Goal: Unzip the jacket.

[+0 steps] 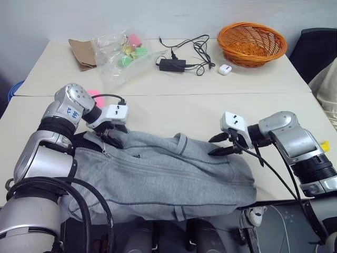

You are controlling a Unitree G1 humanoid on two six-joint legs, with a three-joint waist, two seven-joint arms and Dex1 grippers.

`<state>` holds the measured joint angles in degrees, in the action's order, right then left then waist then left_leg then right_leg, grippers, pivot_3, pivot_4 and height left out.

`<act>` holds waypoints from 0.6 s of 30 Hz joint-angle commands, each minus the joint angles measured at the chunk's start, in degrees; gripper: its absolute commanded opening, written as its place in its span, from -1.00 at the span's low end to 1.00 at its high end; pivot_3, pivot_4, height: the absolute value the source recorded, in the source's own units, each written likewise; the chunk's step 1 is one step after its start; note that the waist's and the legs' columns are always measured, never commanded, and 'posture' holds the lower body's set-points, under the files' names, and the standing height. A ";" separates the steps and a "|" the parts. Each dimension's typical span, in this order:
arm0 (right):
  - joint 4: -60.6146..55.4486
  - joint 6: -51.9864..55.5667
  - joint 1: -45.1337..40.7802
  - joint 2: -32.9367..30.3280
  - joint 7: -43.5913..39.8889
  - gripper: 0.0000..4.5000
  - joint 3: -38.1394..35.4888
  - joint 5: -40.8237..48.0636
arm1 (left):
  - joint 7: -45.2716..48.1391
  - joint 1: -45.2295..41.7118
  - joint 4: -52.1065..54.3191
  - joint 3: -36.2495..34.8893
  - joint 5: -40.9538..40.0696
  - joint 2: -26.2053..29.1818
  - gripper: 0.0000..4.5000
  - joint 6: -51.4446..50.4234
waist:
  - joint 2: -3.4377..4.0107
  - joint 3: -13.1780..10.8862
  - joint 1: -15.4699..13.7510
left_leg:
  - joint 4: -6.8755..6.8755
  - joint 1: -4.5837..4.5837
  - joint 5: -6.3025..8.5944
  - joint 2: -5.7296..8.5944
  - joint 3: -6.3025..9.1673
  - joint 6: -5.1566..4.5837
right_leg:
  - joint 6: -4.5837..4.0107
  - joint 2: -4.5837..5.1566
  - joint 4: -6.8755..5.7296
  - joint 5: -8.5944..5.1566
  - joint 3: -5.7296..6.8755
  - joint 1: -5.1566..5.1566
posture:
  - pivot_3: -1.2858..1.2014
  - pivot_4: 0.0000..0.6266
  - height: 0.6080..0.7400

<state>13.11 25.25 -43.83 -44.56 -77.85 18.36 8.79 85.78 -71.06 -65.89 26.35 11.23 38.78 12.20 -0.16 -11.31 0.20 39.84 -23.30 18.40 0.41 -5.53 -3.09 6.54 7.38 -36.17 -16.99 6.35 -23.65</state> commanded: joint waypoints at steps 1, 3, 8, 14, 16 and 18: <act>1.34 -1.55 -1.24 0.65 -0.14 -0.54 -0.48 -1.14 | 0.29 -0.87 -1.06 -1.73 1.12 0.23 0.18 1.53 | 0.00 0.00 0.03 | 0.09 -0.01 0.02 0.01 0.00 -0.04 | 0.00 0.04 -0.06 0.01 0.00 0.00 | 0.03 -0.52 1.00; 2.73 -2.23 -1.91 1.00 -0.02 -0.78 -1.06 -1.45 | 0.58 -0.37 -0.83 -2.23 1.48 0.63 -0.04 2.45 | 0.00 0.00 -0.04 | 0.14 -0.01 0.04 0.03 0.01 -0.07 | 0.01 0.08 -0.11 0.01 -0.01 0.01 | 0.03 -0.52 1.00; 5.35 -4.14 -3.69 -0.34 1.05 -1.00 -3.75 -1.93 | -0.79 0.47 -0.63 -3.83 1.76 1.20 -0.70 3.64 | 0.00 0.00 -0.03 | 0.16 -0.01 0.04 0.06 0.04 -0.07 | 0.00 0.11 -0.13 0.01 0.00 0.01 | 0.03 -0.52 1.00; 9.97 -6.91 -5.35 -5.31 5.75 -1.00 -10.65 -2.41 | -14.39 -1.76 -2.18 -9.30 0.71 1.09 -0.99 1.28 | -0.01 -0.01 -0.25 | 0.18 -0.03 0.05 0.11 0.09 -0.09 | 0.00 0.19 -0.17 0.01 0.03 0.01 | 0.03 -0.52 1.00; 11.15 -7.91 -5.09 -5.54 8.59 -1.00 -12.14 -2.84 | -15.87 -1.62 -2.39 -10.59 0.45 1.15 -0.99 0.59 | -0.02 -0.02 -0.25 | 0.19 -0.04 0.05 0.15 0.11 -0.11 | 0.01 0.24 -0.19 0.01 0.03 0.02 | 0.03 -0.52 1.00; 12.43 -9.29 -4.49 -4.06 12.94 -1.00 -12.00 -4.63 | -16.79 0.17 -2.20 -10.07 1.71 1.05 -0.99 2.13 | -0.02 -0.01 -0.14 | 0.20 -0.03 0.05 0.16 0.10 -0.11 | 0.02 0.24 -0.19 0.01 0.04 0.04 | 0.03 -0.52 1.00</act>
<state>23.75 17.14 -48.07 -47.76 -69.41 9.18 6.45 70.90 -71.04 -68.27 16.77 11.99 38.82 13.78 -0.18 -11.32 0.06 40.03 -23.33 18.45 0.58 -5.44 -3.20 6.56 7.62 -36.38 -16.97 6.39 -23.62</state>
